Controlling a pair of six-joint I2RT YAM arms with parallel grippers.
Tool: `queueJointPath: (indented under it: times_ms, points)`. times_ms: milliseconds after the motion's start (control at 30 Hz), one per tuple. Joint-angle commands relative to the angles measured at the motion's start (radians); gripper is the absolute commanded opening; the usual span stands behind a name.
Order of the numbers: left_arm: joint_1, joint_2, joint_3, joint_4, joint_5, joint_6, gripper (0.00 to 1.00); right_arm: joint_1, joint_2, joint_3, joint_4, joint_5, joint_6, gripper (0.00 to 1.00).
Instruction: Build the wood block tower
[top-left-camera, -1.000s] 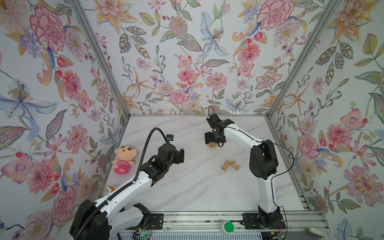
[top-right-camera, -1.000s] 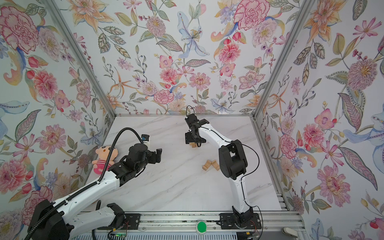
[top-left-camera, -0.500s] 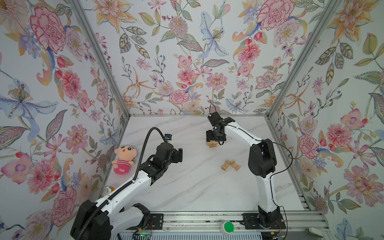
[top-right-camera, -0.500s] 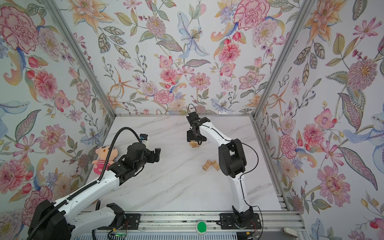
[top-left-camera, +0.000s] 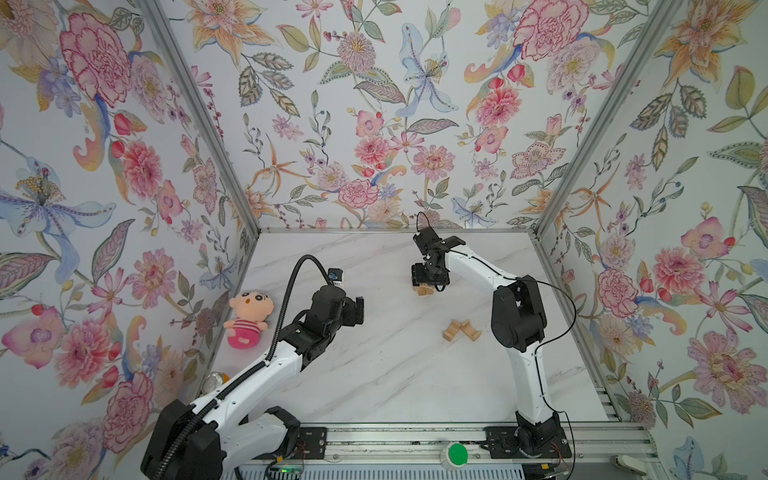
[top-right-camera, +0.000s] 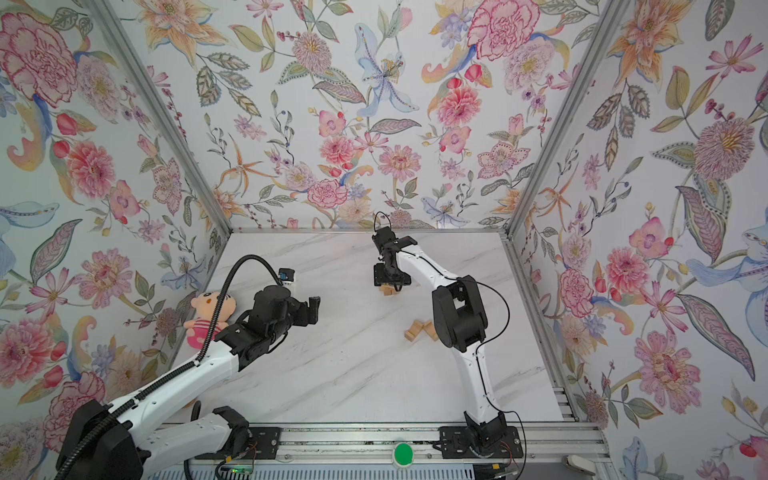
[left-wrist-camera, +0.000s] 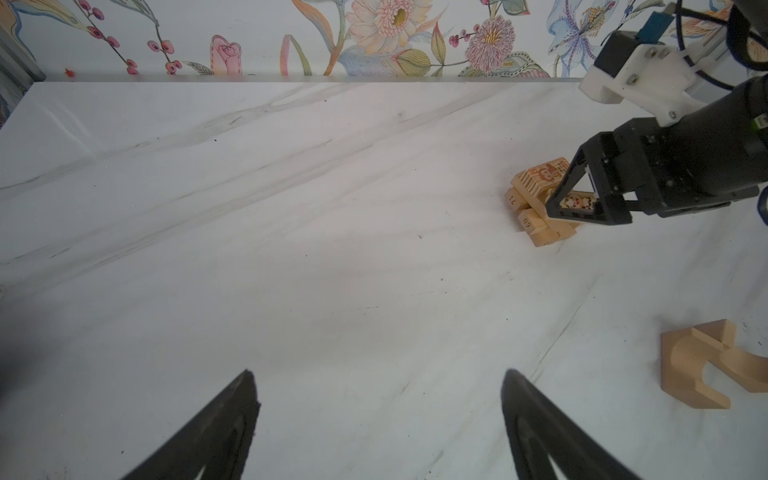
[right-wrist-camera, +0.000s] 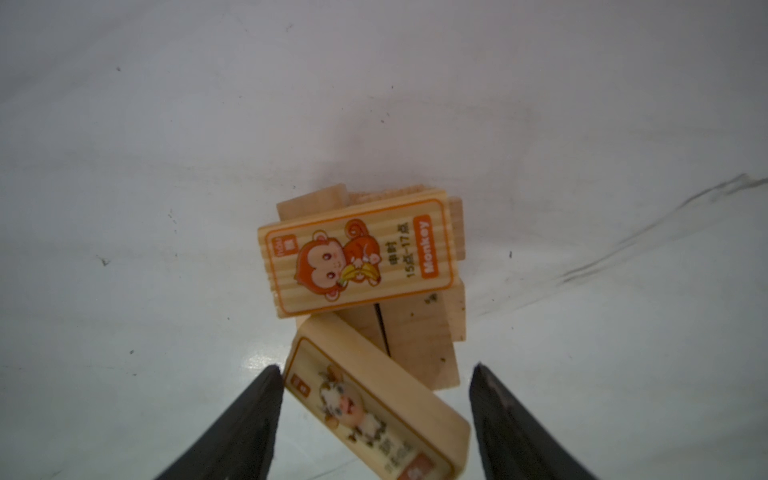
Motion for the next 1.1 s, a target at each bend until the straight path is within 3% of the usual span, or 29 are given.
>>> queueJointPath:
  times_ms: [0,500,1067]
  points:
    - [0.018,-0.012,-0.014,-0.002,0.012,0.001,0.92,-0.001,0.017,0.034,-0.033,0.0,-0.003,0.73]
    - [0.029,-0.049,-0.009,-0.02,0.012,-0.015,0.92,0.015,-0.056,0.046,-0.054,0.028,-0.027,0.76]
    - [0.029,-0.104,-0.023,-0.05,0.01,-0.034,0.92,0.045,-0.107,-0.017,-0.064,0.019,-0.071,0.67]
